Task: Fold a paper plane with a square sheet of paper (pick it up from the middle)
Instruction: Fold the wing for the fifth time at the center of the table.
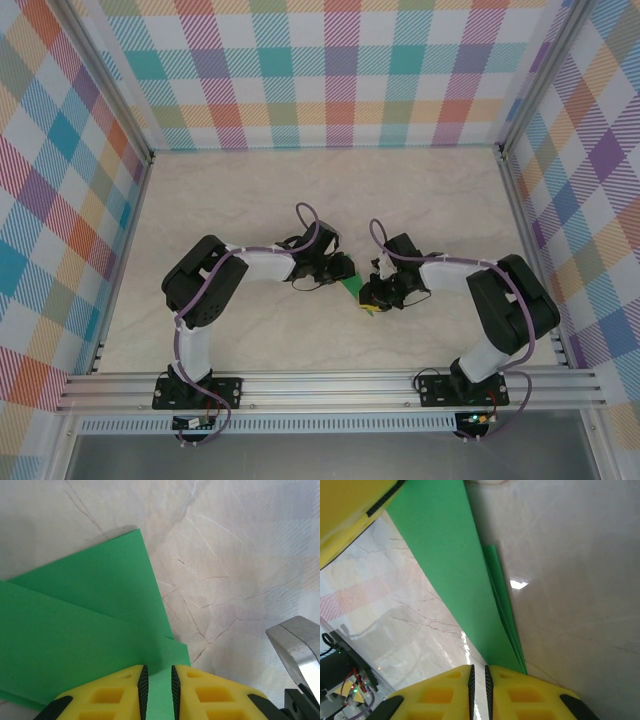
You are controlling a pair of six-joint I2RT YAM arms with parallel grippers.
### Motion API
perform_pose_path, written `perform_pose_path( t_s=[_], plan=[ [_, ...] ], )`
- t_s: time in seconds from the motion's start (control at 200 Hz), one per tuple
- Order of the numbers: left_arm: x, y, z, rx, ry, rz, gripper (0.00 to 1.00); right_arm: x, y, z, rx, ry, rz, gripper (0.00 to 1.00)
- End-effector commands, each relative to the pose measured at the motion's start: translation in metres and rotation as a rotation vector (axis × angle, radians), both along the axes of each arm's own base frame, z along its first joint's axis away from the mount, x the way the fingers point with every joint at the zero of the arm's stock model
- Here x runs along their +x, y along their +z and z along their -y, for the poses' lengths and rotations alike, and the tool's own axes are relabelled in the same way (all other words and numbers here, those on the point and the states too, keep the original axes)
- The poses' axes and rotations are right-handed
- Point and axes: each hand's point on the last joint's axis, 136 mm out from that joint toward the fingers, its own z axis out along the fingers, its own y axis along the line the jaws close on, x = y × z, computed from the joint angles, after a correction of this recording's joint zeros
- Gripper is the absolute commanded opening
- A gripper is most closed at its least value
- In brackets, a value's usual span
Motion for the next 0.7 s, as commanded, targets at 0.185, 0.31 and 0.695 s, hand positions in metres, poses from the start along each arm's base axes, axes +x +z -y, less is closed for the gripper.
perform_pose_path(
  t_s=[0.185, 0.31, 0.695],
  plan=[
    [-0.006, -0.022, -0.017, 0.108, -0.012, -0.037, 0.23, -0.032, -0.002, 0.014, -0.002, 0.008, -0.033, 0.18],
    [-0.008, -0.023, -0.015, 0.102, -0.036, -0.038, 0.23, -0.02, 0.022, 0.008, 0.043, 0.018, 0.033, 0.19],
    [-0.007, -0.02, -0.011, 0.089, -0.05, -0.032, 0.23, 0.026, 0.013, -0.018, 0.097, -0.042, 0.023, 0.18]
  ],
)
